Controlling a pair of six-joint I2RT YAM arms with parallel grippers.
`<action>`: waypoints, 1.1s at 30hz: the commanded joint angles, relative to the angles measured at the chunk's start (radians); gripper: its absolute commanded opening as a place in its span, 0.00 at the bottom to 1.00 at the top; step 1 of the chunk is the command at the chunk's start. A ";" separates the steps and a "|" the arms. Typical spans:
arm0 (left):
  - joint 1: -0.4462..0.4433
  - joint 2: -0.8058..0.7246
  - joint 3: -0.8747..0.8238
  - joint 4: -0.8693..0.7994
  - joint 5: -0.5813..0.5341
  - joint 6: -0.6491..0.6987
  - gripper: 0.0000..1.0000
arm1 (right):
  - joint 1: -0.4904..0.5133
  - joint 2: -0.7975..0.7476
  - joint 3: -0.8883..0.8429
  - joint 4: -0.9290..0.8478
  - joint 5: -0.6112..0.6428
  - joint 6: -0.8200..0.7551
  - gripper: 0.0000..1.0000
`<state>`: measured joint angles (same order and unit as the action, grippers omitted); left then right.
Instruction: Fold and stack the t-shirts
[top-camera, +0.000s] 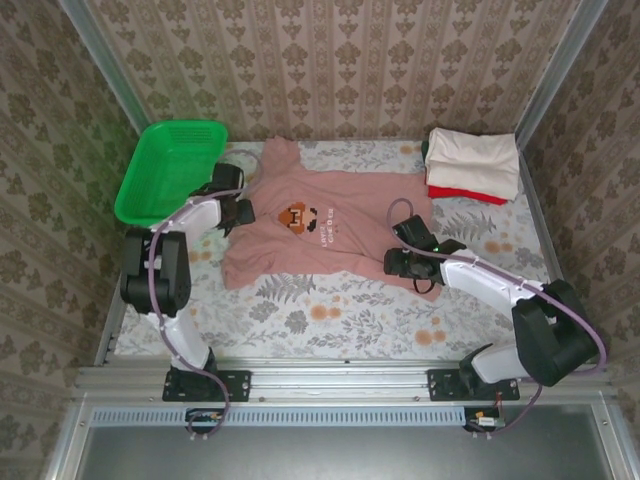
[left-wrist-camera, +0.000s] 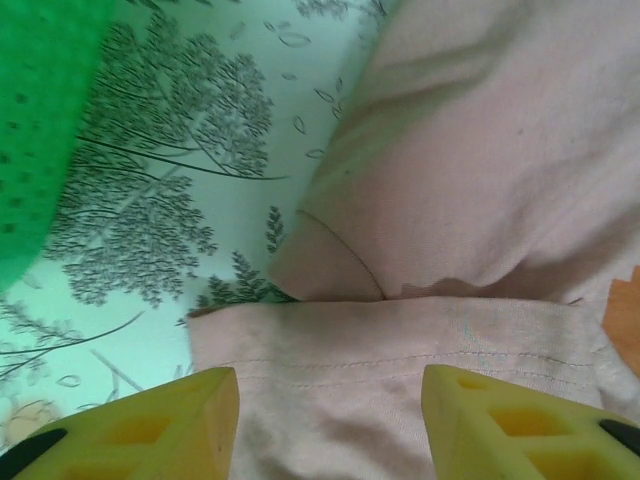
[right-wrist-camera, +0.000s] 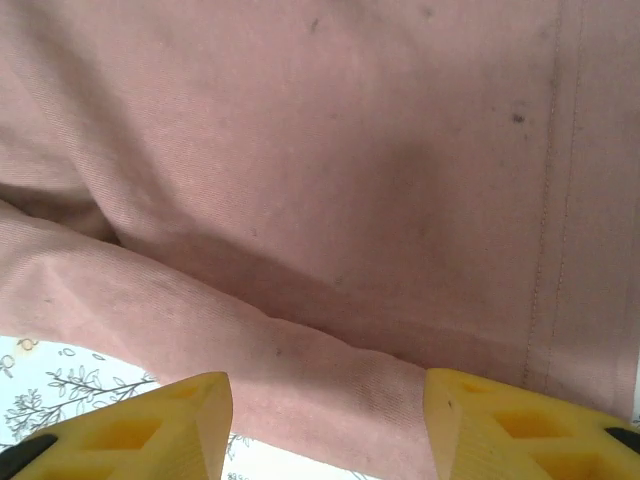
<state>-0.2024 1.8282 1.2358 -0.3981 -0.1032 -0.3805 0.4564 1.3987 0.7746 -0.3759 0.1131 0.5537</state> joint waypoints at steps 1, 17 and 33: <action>-0.001 0.034 0.031 -0.046 0.017 0.013 0.48 | 0.005 0.025 -0.009 0.048 0.042 0.014 0.55; -0.038 -0.012 0.096 -0.157 -0.042 0.012 0.00 | -0.006 0.019 -0.019 0.042 0.065 0.008 0.55; -0.128 -0.332 -0.064 -0.257 -0.130 0.068 0.18 | -0.014 0.018 -0.012 0.036 0.071 -0.003 0.56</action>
<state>-0.3450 1.4933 1.1992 -0.6220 -0.1978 -0.3351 0.4477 1.4277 0.7620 -0.3389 0.1581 0.5537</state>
